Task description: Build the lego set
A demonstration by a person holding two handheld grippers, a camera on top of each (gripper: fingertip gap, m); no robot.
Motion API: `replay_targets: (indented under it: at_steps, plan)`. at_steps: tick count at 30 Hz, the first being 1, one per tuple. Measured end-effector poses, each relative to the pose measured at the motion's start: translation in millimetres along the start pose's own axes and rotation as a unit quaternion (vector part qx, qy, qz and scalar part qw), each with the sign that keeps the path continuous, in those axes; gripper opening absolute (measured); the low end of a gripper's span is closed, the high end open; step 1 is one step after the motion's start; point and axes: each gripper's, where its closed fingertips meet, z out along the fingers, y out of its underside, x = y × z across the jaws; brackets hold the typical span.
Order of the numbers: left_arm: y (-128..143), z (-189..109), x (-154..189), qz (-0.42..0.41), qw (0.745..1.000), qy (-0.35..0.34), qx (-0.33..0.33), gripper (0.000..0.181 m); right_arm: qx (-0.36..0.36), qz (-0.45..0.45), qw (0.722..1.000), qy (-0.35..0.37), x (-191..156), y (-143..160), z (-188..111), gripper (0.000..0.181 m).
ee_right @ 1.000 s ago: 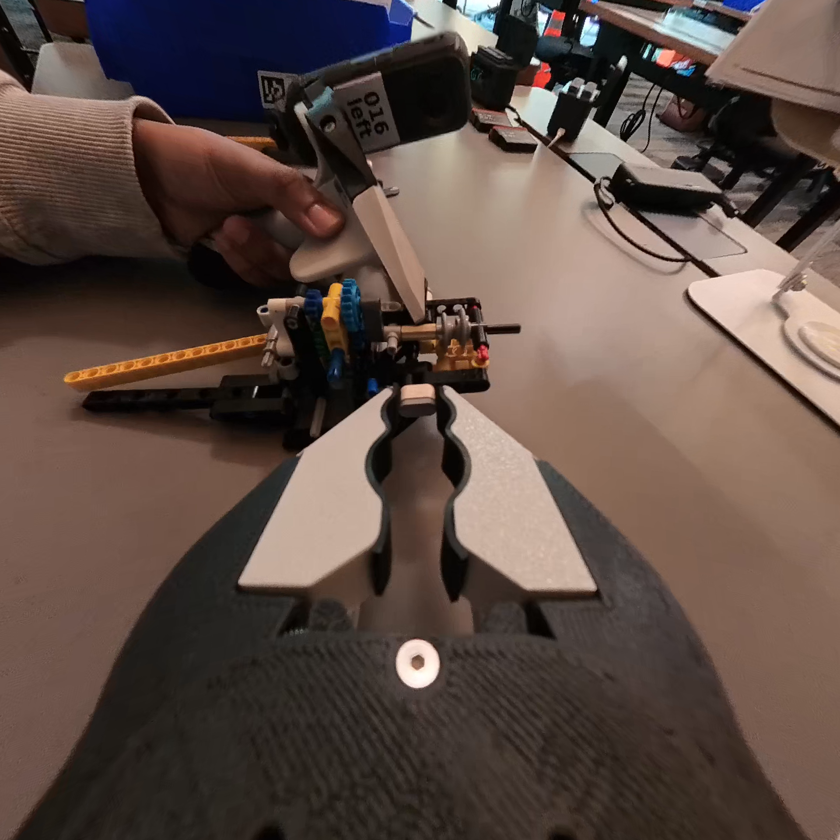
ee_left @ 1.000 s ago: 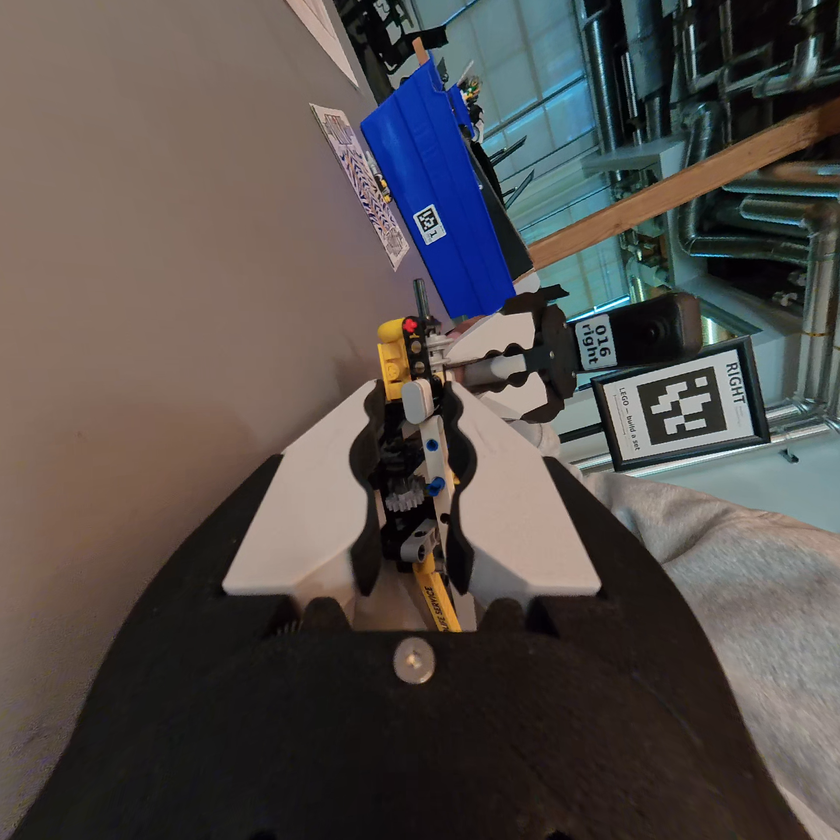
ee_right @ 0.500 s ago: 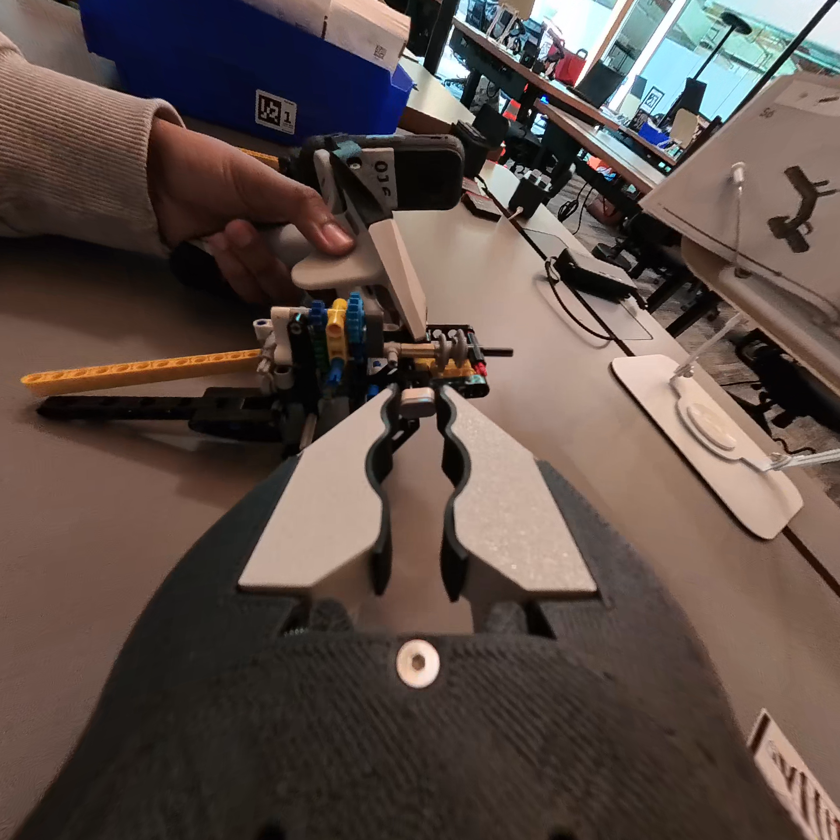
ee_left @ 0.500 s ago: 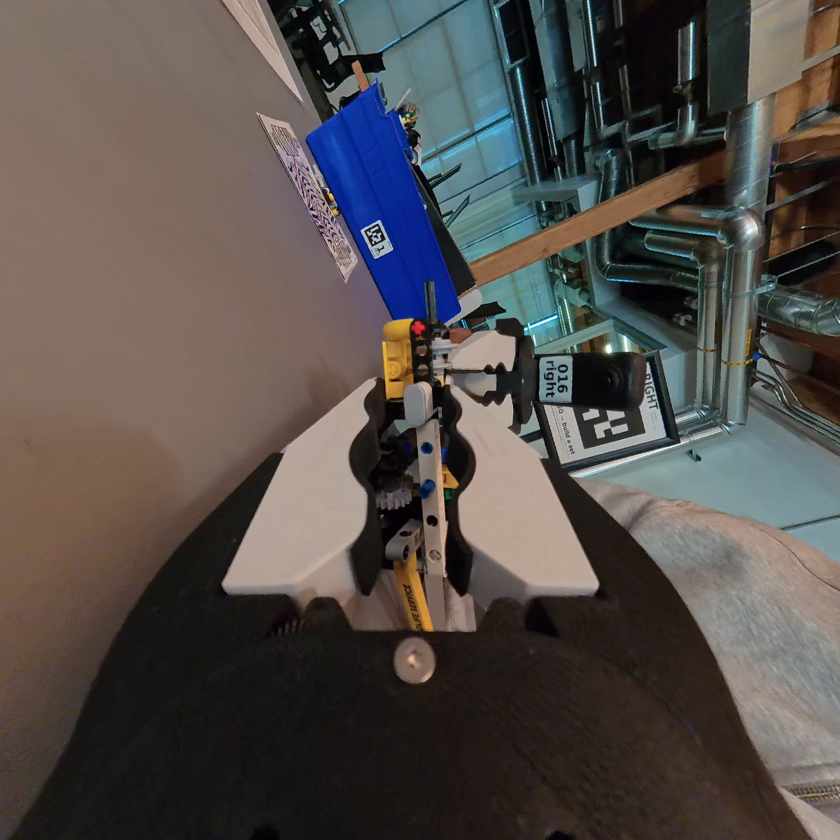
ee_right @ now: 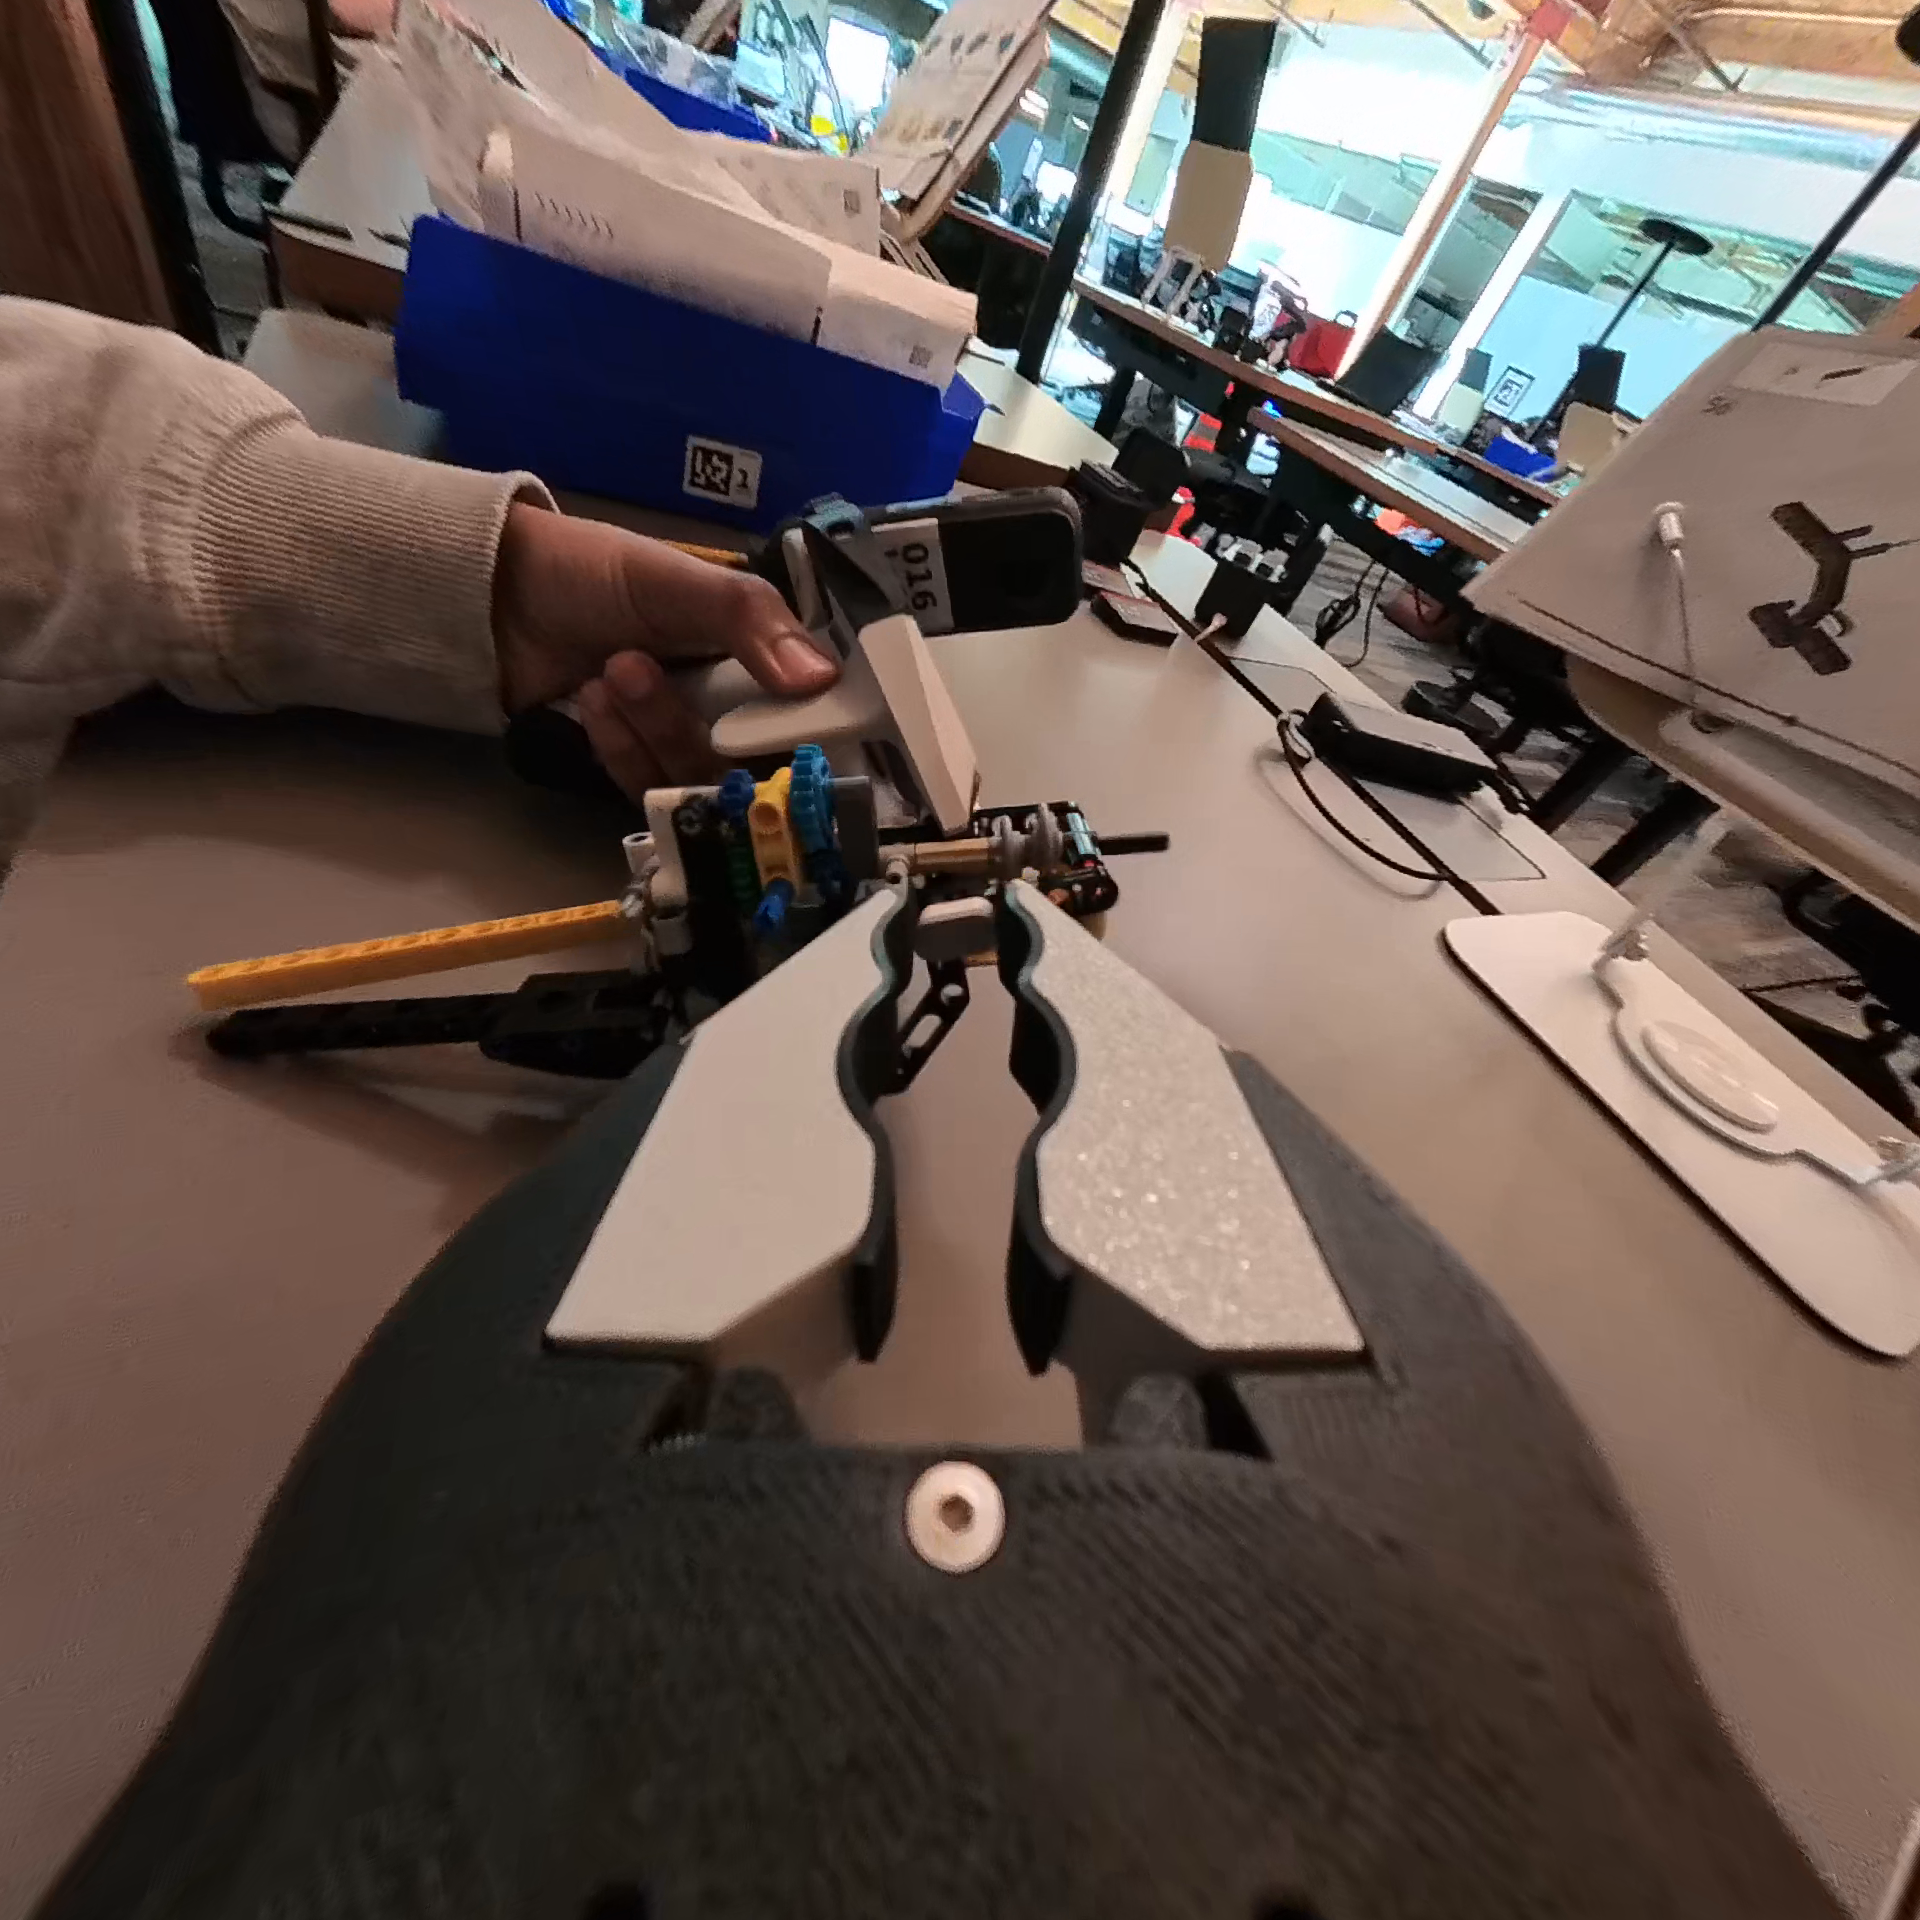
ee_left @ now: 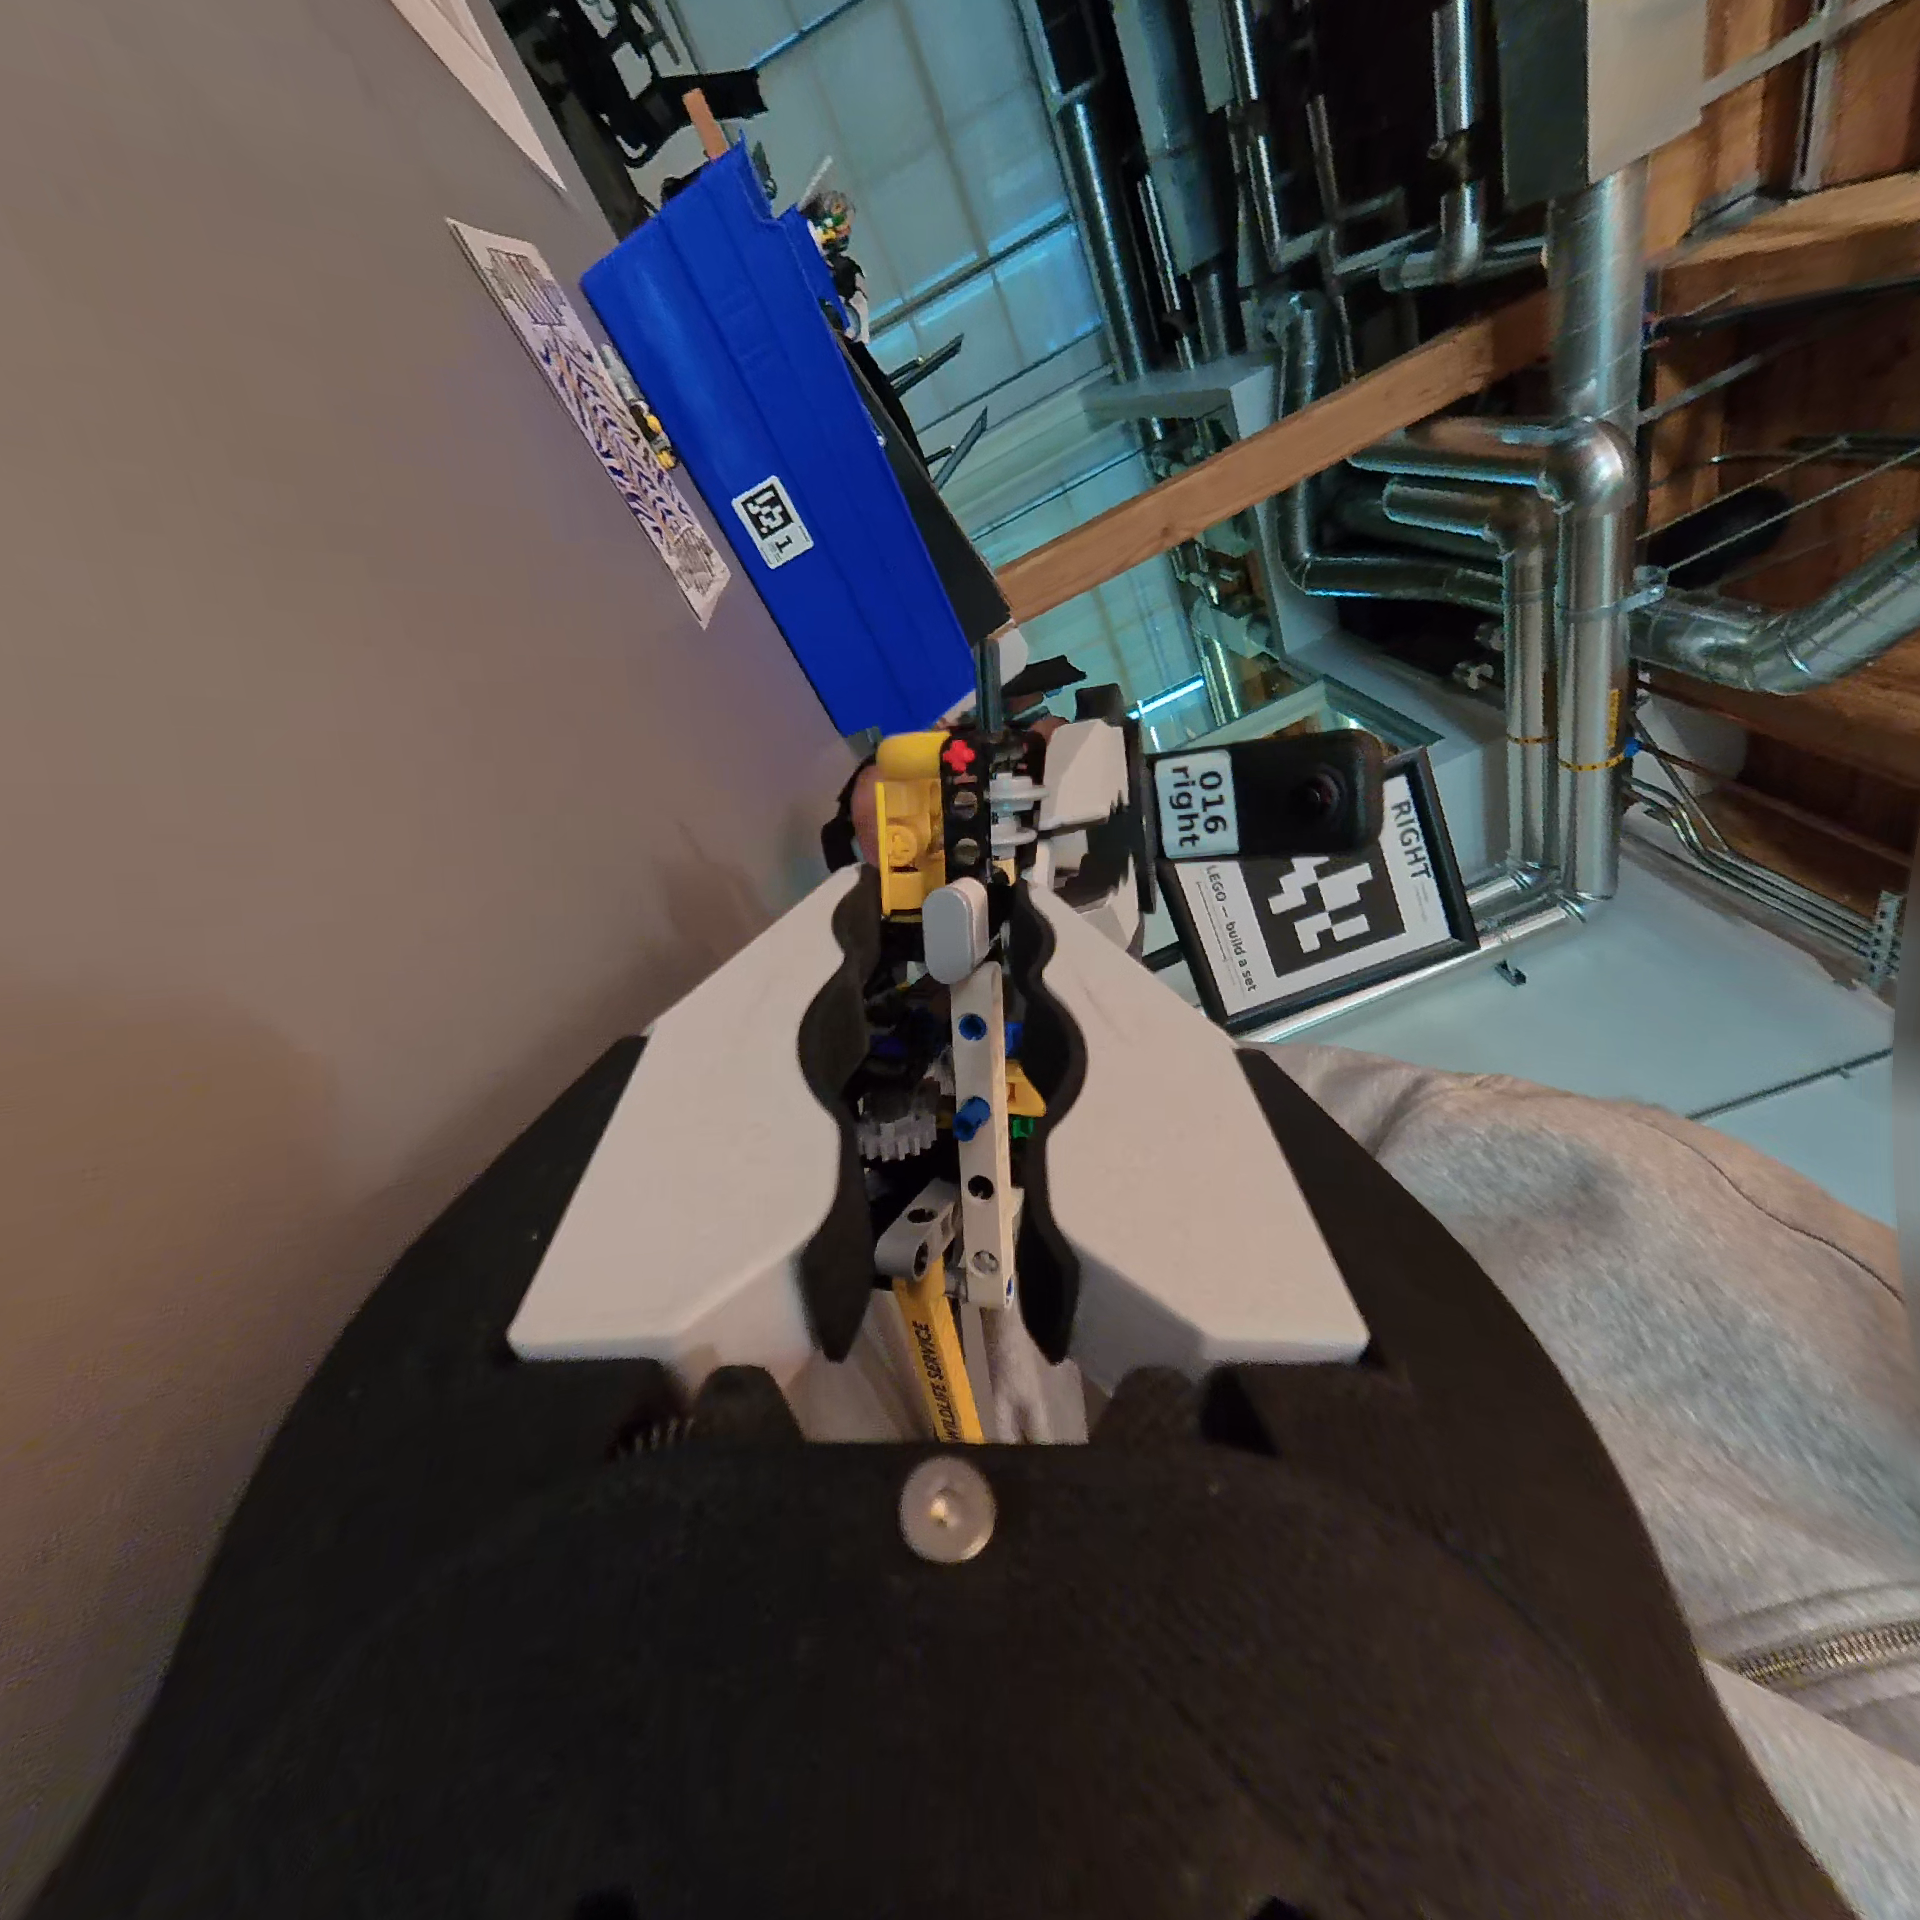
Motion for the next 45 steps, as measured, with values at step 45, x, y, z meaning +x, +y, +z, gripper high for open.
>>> replay_targets:
  at_steps: [45]
  plan:
    - [-3, -8, -40, 0.014, 0.989, -0.146, 0.005, 0.024, -0.283, 0.234, 0.922, 0.125, 58, 112, -10, 0.011]
